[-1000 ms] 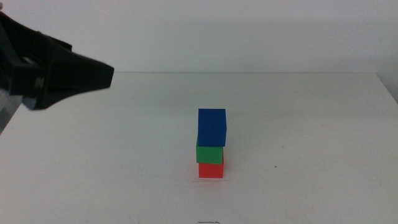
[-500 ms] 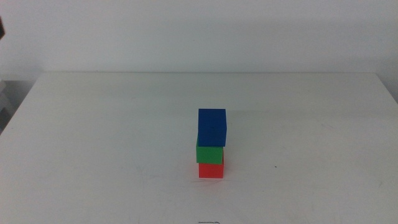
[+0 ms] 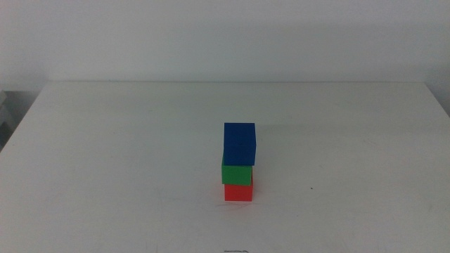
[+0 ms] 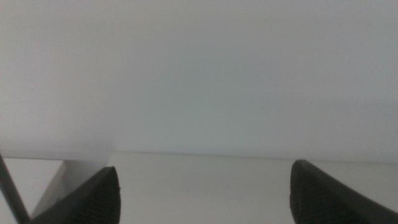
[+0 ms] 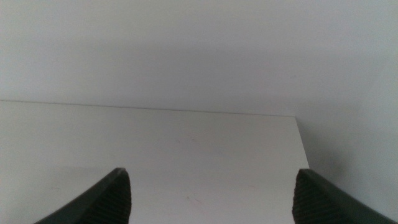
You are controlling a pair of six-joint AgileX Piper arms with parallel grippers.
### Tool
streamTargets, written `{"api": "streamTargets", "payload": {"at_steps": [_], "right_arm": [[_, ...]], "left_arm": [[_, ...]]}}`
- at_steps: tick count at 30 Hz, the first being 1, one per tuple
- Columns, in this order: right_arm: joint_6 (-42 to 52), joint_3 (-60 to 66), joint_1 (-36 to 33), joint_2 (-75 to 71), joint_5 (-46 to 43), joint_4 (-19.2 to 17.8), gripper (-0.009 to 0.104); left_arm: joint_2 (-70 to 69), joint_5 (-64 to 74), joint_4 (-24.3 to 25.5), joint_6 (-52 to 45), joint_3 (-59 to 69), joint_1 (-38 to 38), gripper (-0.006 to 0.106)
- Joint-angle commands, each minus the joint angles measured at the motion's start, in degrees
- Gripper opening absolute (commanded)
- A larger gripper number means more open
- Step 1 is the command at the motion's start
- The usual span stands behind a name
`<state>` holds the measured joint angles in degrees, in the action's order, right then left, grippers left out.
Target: Stack red cubes first, then green, then blue cubes in a specific spot.
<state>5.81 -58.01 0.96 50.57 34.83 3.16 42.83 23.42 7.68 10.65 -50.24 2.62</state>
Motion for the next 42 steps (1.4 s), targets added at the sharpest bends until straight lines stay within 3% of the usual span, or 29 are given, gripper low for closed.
{"api": "streamTargets", "payload": {"at_steps": [1, 7, 16, 27, 35, 42], "right_arm": [[0.23, -1.37, -0.15, -0.46, -3.94, -0.46, 0.067], [0.23, 0.09, -0.15, -3.50, -5.43, -0.73, 0.067], [0.23, 25.25, -0.05, -21.82, -27.33, -0.73, 0.067], [0.23, 53.03, 0.02, -46.47, -26.38, -1.13, 0.067], [0.23, 58.65, 0.02, -51.37, -25.21, -1.19, 0.067], [0.23, 58.65, 0.02, -51.37, -25.06, -1.14, 0.067]], "left_arm": [[-1.64, -4.30, -1.98, 0.80, -1.46, -0.06, 0.094], [-4.17, -5.65, -2.17, 0.80, 0.66, -0.06, 0.094], [-21.22, -9.40, -2.17, 0.80, 20.67, -0.06, 0.094], [-40.84, -9.46, -1.99, 0.80, 42.64, -0.06, 0.094], [-44.79, -9.59, -2.08, 0.80, 51.74, -0.06, 0.094], [-44.79, -7.35, -2.03, 0.80, 51.73, -0.06, 0.094]]}}
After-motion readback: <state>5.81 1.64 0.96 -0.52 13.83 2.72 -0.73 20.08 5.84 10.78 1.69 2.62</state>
